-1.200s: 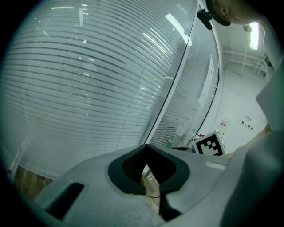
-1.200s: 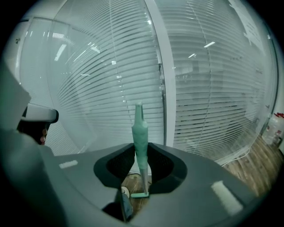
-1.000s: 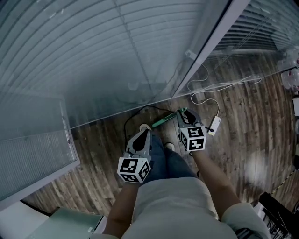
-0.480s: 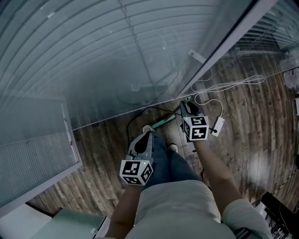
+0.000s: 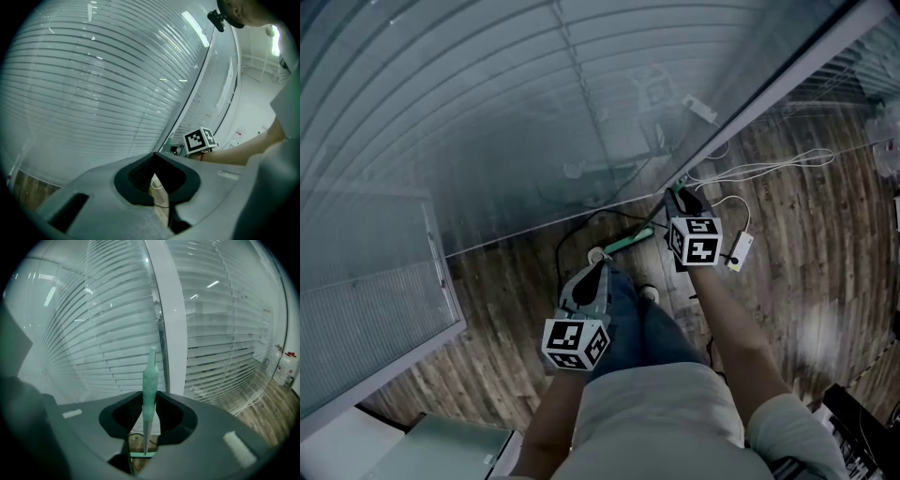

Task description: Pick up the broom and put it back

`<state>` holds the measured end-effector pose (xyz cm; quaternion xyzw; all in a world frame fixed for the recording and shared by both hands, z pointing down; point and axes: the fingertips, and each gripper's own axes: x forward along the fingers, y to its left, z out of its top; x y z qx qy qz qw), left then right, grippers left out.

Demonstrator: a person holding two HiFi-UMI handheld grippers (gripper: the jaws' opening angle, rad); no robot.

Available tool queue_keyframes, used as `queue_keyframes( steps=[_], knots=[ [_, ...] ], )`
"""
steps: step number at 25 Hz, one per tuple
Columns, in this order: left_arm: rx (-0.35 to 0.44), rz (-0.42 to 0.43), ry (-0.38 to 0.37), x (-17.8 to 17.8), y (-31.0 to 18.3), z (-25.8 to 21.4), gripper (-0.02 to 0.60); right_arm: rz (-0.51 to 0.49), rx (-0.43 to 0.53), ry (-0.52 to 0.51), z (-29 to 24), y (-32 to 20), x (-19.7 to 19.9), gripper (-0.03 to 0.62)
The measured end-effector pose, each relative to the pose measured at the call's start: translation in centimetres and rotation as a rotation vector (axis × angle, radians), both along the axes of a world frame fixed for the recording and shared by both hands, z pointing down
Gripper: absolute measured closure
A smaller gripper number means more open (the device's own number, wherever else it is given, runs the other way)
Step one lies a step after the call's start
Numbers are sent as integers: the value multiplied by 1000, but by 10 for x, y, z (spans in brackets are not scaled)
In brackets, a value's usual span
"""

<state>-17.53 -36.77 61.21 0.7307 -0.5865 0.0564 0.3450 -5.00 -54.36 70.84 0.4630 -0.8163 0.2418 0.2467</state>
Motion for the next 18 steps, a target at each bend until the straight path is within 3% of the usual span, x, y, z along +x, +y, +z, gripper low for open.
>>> queue_keyframes(
  steps=[18],
  knots=[
    [-13, 40, 21, 9, -2, 3, 575, 33, -33, 20, 16, -27, -1, 496]
  ],
)
